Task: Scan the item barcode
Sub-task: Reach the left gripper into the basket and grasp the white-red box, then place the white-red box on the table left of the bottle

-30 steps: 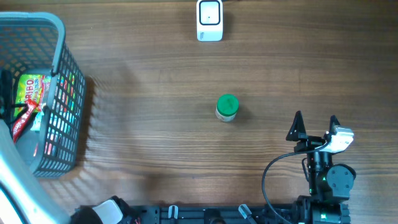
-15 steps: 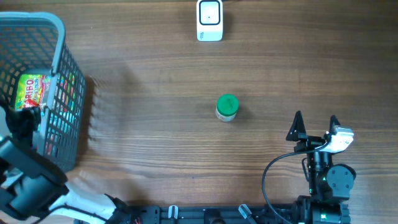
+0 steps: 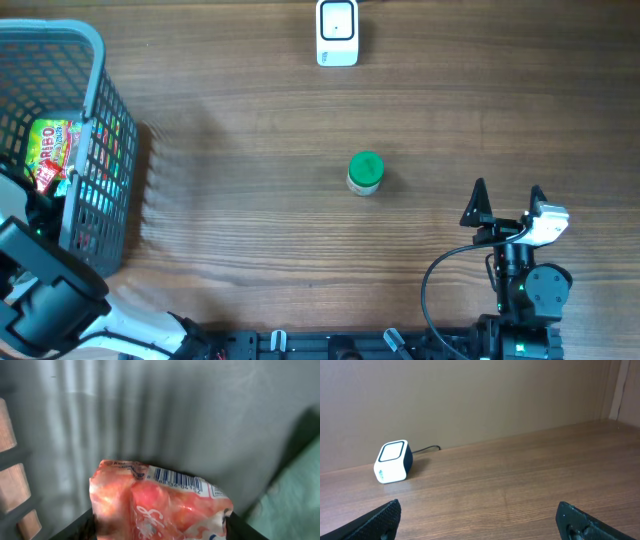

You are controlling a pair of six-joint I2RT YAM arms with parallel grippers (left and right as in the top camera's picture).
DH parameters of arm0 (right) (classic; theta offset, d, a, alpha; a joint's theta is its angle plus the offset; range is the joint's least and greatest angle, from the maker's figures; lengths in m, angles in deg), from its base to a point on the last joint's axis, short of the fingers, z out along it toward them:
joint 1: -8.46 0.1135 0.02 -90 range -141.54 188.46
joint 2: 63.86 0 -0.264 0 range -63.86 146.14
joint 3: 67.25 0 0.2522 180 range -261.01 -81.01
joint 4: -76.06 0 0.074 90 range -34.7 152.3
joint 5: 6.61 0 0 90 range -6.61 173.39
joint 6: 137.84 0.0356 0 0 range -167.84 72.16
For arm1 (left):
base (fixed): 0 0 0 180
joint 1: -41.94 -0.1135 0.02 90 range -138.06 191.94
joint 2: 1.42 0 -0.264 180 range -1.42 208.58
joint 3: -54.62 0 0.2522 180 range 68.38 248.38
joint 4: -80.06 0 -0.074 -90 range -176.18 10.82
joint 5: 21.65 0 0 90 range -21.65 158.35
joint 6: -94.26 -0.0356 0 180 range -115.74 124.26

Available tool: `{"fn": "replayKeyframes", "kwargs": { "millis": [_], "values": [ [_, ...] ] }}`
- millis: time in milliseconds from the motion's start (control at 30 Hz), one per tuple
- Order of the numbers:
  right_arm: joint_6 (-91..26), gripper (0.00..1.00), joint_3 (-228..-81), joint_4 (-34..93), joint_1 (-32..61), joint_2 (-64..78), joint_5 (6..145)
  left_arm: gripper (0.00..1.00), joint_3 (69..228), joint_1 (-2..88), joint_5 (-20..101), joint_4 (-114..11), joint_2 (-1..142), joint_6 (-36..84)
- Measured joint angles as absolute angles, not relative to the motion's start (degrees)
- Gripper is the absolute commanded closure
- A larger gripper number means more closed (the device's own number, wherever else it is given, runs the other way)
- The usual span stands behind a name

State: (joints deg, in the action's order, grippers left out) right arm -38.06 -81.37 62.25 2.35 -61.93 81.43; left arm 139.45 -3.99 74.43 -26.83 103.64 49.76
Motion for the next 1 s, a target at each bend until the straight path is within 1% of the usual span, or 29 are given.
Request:
{"fn": "replayKeyframes", "kwargs": {
  "millis": [100,167,233,300,367,433,467,500,533,567,633,733,767,867,900,933,967,1000],
  "values": [
    [-38.1,0.0,-81.4,62.2,2.4,-61.9,81.4,0.44,147.6,-4.0,73.7,-21.1,99.3,49.8],
    [-38.1,0.0,-81.4,62.2,2.4,-61.9,81.4,0.44,154.2,-4.0,70.9,-18.0,95.4,49.8],
    [-38.1,0.0,-81.4,62.2,2.4,-61.9,81.4,0.44,159.7,-4.0,68.0,-17.5,92.6,49.8],
    [-38.1,0.0,-81.4,62.2,2.4,-61.9,81.4,0.44,164.4,-3.8,60.8,-17.1,85.0,49.8],
    [-38.1,0.0,-81.4,62.2,2.4,-61.9,81.4,0.43,166.6,-0.2,53.9,-18.4,76.7,50.0],
    [-38.1,0.0,-81.4,62.3,2.4,-61.9,81.4,0.43,166.8,7.5,52.2,-18.5,72.0,50.0],
    [-38.1,0.0,-81.4,62.2,2.4,-61.9,81.4,0.43,166.9,16.4,52.0,-18.3,69.8,50.0],
    [-38.1,0.0,-81.4,62.2,2.4,-61.9,81.4,0.43,166.9,23.0,53.5,-17.8,69.1,50.0],
    [-38.1,0.0,-81.4,62.2,2.4,-61.9,81.4,0.43,166.9,27.3,55.5,-17.1,69.0,50.0],
    [-38.1,0.0,-81.4,62.3,2.4,-61.9,81.4,0.43,166.9,35.4,61.0,-13.9,69.4,50.0],
    [-38.1,0.0,-81.4,62.3,2.4,-61.9,81.4,0.42,166.8,48.1,67.8,-9.1,71.6,50.9],
    [-38.1,0.0,-81.4,62.2,2.4,-61.9,81.4,0.4,161.2,61.4,78.0,-6.7,75.8,56.3],
    [-38.1,0.0,-81.4,62.3,2.4,-61.9,81.4,0.39,158.7,63.3,79.7,-8.1,76.8,58.1],
    [-38.1,0.0,-81.4,62.3,2.4,-61.9,81.4,0.39,141.5,68.7,81.3,-22.7,79.3,68.3],
    [-38.1,0.0,-81.4,62.2,2.4,-62.0,81.4,0.4,137.3,69.2,80.1,-28.6,79.6,71.0],
    [-38.1,0.0,-81.4,62.2,2.4,-61.9,81.4,0.4,128.0,70.7,76.4,-39.0,81.3,76.7],
    [-38.1,0.0,-81.4,62.2,2.4,-61.9,81.4,0.4,122.3,71.8,73.4,-45.3,83.3,81.3],
    [-38.1,0.0,-81.4,62.3,2.4,-61.9,81.4,0.38,119.6,72.4,71.7,-48.6,84.7,84.4]
  ]
}}
